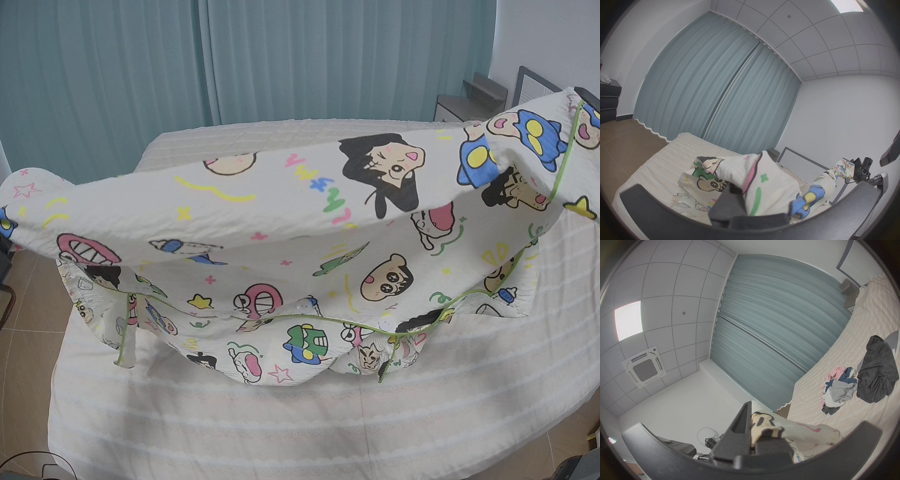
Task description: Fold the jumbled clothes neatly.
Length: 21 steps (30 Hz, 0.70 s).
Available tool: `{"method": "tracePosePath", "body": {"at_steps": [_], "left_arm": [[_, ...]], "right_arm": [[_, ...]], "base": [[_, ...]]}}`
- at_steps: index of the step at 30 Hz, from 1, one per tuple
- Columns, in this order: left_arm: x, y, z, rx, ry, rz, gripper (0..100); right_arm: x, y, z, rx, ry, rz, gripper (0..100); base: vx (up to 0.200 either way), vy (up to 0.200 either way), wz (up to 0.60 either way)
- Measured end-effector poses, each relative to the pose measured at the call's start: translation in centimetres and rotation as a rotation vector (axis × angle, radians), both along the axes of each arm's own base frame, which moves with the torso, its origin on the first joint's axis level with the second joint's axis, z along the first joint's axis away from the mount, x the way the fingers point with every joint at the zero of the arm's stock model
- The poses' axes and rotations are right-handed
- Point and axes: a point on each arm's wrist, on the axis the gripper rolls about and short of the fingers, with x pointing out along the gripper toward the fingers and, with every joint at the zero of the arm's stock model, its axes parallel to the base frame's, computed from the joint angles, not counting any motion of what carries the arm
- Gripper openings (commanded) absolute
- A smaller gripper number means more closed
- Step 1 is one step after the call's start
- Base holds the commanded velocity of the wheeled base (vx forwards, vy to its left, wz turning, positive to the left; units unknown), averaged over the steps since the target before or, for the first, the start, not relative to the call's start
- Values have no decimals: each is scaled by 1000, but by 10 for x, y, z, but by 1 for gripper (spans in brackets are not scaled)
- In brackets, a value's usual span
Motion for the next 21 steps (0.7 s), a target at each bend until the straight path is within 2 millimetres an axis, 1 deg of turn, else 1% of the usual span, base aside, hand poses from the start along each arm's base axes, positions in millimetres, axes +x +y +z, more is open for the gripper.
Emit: {"method": "tracePosePath", "body": {"at_steps": [11, 21], "left_arm": [[-5, 2, -6, 4, 3, 1, 0], [-8, 4, -9, 10, 1, 6, 0]], "right_arm": [[-9, -4, 2, 11, -20, 12, 0], [-11, -4, 2, 12, -24, 17, 0]], "base": [[-200, 0, 0], [0, 0, 0]]}}
